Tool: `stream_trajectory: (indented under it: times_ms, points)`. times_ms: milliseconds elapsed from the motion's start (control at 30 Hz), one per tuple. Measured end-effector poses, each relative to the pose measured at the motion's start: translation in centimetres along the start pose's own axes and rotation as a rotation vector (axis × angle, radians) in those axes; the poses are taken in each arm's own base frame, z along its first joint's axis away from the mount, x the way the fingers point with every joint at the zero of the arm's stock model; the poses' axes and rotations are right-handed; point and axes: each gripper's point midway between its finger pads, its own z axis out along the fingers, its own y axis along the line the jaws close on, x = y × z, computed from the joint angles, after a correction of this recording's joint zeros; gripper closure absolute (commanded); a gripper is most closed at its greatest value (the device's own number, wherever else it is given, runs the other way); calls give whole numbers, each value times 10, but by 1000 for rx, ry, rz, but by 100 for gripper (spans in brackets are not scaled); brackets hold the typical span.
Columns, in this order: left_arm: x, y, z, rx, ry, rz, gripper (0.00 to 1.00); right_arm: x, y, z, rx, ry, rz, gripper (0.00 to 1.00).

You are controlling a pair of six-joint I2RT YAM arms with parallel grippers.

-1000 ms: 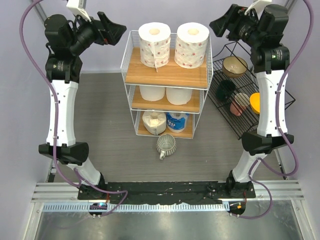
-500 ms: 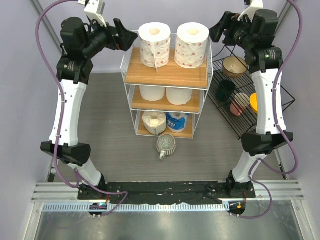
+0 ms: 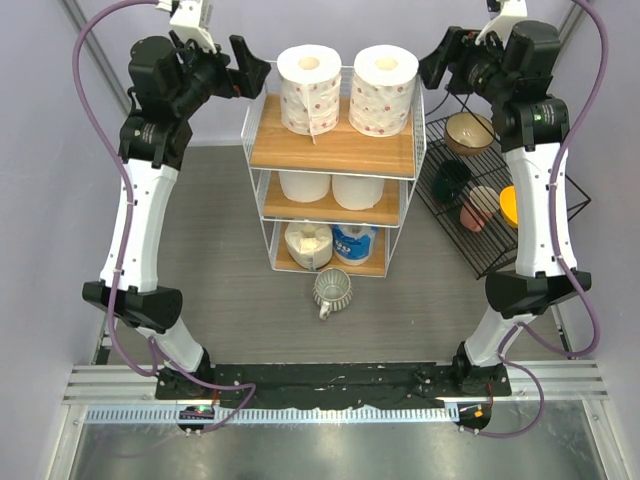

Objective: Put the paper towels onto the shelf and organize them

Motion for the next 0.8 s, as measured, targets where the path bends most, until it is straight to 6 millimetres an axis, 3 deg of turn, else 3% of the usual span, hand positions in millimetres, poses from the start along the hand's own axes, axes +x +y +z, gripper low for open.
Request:
stream_trajectory:
  times_ms: [400, 800]
  points:
    - [9, 11, 11, -64, 2, -4, 2, 6, 12, -1, -41, 16, -29, 21]
    - [21, -22, 28, -15, 14, 1, 2, 12, 27, -11, -76, 31, -40, 21]
